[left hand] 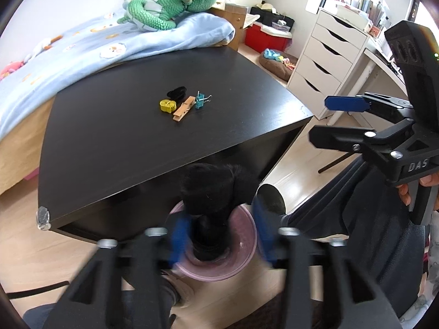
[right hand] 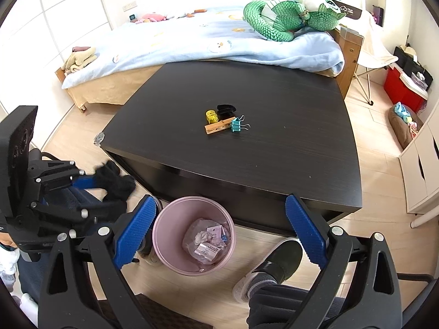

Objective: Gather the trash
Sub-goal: 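Lower the black cloth into the pink bin and open the left gripper, then reach the right gripper to the teal binder clip and close on it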

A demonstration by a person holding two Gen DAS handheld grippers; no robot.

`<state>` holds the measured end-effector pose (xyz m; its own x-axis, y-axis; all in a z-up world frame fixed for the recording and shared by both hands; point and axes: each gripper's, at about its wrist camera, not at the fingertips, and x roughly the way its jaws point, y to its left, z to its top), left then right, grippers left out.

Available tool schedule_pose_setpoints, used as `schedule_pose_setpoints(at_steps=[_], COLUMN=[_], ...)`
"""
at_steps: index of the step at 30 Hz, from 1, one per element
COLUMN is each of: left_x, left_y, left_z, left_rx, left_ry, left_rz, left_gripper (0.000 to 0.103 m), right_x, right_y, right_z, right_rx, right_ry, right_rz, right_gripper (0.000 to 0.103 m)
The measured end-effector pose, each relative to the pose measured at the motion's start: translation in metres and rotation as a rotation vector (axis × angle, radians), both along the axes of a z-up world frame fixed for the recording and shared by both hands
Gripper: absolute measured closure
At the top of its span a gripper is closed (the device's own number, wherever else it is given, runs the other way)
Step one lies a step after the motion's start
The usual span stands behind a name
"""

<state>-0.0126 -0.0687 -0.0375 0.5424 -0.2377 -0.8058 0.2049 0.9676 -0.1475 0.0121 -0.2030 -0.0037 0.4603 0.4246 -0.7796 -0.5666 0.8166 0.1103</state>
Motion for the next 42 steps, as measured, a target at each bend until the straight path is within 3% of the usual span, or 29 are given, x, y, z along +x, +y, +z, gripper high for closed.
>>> schedule_pose_setpoints(at_steps=[1, 2, 3, 7, 27, 42], left_x=[0.0, 0.001, 0.001, 0.003, 0.014, 0.068], left_y=[0.001, 0.003, 0.005, 0.01, 0.037, 0.068], left_z=[-0.001, -0.001, 0.0, 0.001, 0.011, 0.024], left_rx=[-0.001, 0.0, 0.002, 0.019, -0.026, -0.023], left_ry=[0.0, -0.002, -0.013, -0.019, -0.088, -0.14], left_rz=[0.011, 0.022, 0.038, 0.072, 0.148, 0.146], left_gripper=[0.034, 0.017, 0.012, 0.008, 0.008, 0.008], right_x=[0.0, 0.0, 0.0, 0.001, 0.014, 0.073], right_y=[-0.001, -0.001, -0.002, -0.002, 0.01, 0.042], right_z=[0.0, 0.0, 0.0, -0.001, -0.006, -0.002], right_rx=[0.001, 0.001, 0.001, 0.003, 0.009, -0.06], right_ry=[-0.001, -0.001, -0.002, -0.002, 0.008, -0.016], right_rz=[-0.002, -0.003, -0.004, -0.008, 0.015, 0.077], right_gripper=[0.008, 0.008, 0.008, 0.007, 0.004, 0.004])
